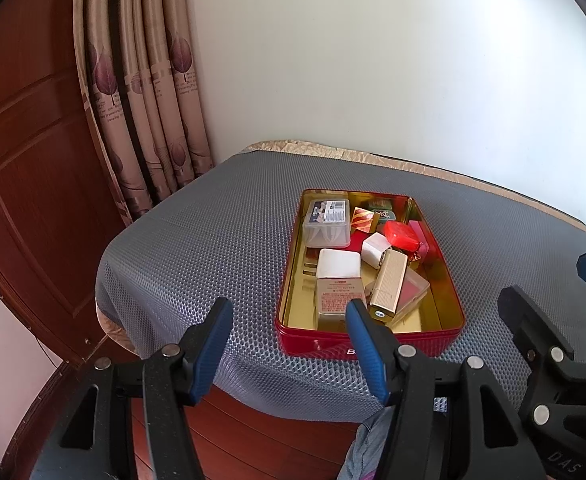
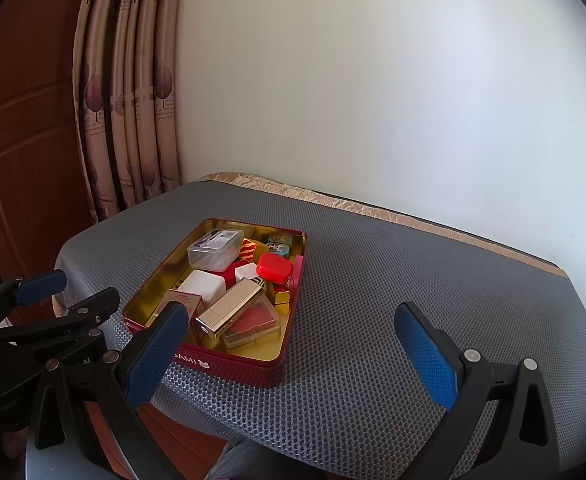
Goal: Organize rigid objects
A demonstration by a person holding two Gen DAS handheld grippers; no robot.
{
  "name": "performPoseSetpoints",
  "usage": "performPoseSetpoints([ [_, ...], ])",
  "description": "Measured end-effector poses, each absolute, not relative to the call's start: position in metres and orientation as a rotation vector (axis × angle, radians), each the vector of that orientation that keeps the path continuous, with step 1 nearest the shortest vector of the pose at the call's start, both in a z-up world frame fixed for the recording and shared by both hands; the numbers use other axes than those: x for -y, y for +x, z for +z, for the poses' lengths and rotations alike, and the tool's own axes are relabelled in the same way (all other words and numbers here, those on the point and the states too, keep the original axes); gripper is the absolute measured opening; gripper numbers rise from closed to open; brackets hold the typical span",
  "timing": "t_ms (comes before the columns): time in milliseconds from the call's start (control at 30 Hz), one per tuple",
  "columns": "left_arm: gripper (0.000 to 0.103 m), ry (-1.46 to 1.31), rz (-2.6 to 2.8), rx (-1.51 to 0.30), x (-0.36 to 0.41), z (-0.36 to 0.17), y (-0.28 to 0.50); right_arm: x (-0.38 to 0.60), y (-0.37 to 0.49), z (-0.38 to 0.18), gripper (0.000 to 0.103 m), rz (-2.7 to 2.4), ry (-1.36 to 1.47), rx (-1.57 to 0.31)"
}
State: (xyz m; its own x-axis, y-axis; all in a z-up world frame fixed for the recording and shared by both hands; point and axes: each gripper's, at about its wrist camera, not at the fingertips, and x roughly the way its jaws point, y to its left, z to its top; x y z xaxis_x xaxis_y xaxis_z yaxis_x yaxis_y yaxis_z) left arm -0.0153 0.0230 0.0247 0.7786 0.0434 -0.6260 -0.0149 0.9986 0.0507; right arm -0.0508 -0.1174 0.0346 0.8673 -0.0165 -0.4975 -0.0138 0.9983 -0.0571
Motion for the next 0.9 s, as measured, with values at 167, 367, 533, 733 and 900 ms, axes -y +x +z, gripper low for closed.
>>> performPoseSetpoints([
  [167,0.06,0.045,0.032,-0.676,-0.0229,0.024,-0.015,0.1177,-0.0512,0.0354,0.102,0.001,-0.059,-0.518],
  [367,0.06,0.046,0.03,-0.679,-0.0217,0.0228,-0.0142,0.1181,-0.0511,0.0359,0.102,0.001,-0.058,-0.516],
  [533,0.06,0.047,0.031,-0.683,-0.0213,0.0224,-0.0141,0.1183,-0.0508,0.0361,0.102,0.0,-0.056,-0.516],
  [733,0.06,0.046,0.027,-0.687,-0.0218,0.0223,-0.0139,0.1164,-0.0487,0.0356,0.102,-0.003,-0.056,-0.52],
  [900,0.06,0.044,0.027,-0.69,-0.021,0.0216,-0.0133,0.1156,-0.0488,0.0356,0.102,-0.004,-0.055,-0.522],
])
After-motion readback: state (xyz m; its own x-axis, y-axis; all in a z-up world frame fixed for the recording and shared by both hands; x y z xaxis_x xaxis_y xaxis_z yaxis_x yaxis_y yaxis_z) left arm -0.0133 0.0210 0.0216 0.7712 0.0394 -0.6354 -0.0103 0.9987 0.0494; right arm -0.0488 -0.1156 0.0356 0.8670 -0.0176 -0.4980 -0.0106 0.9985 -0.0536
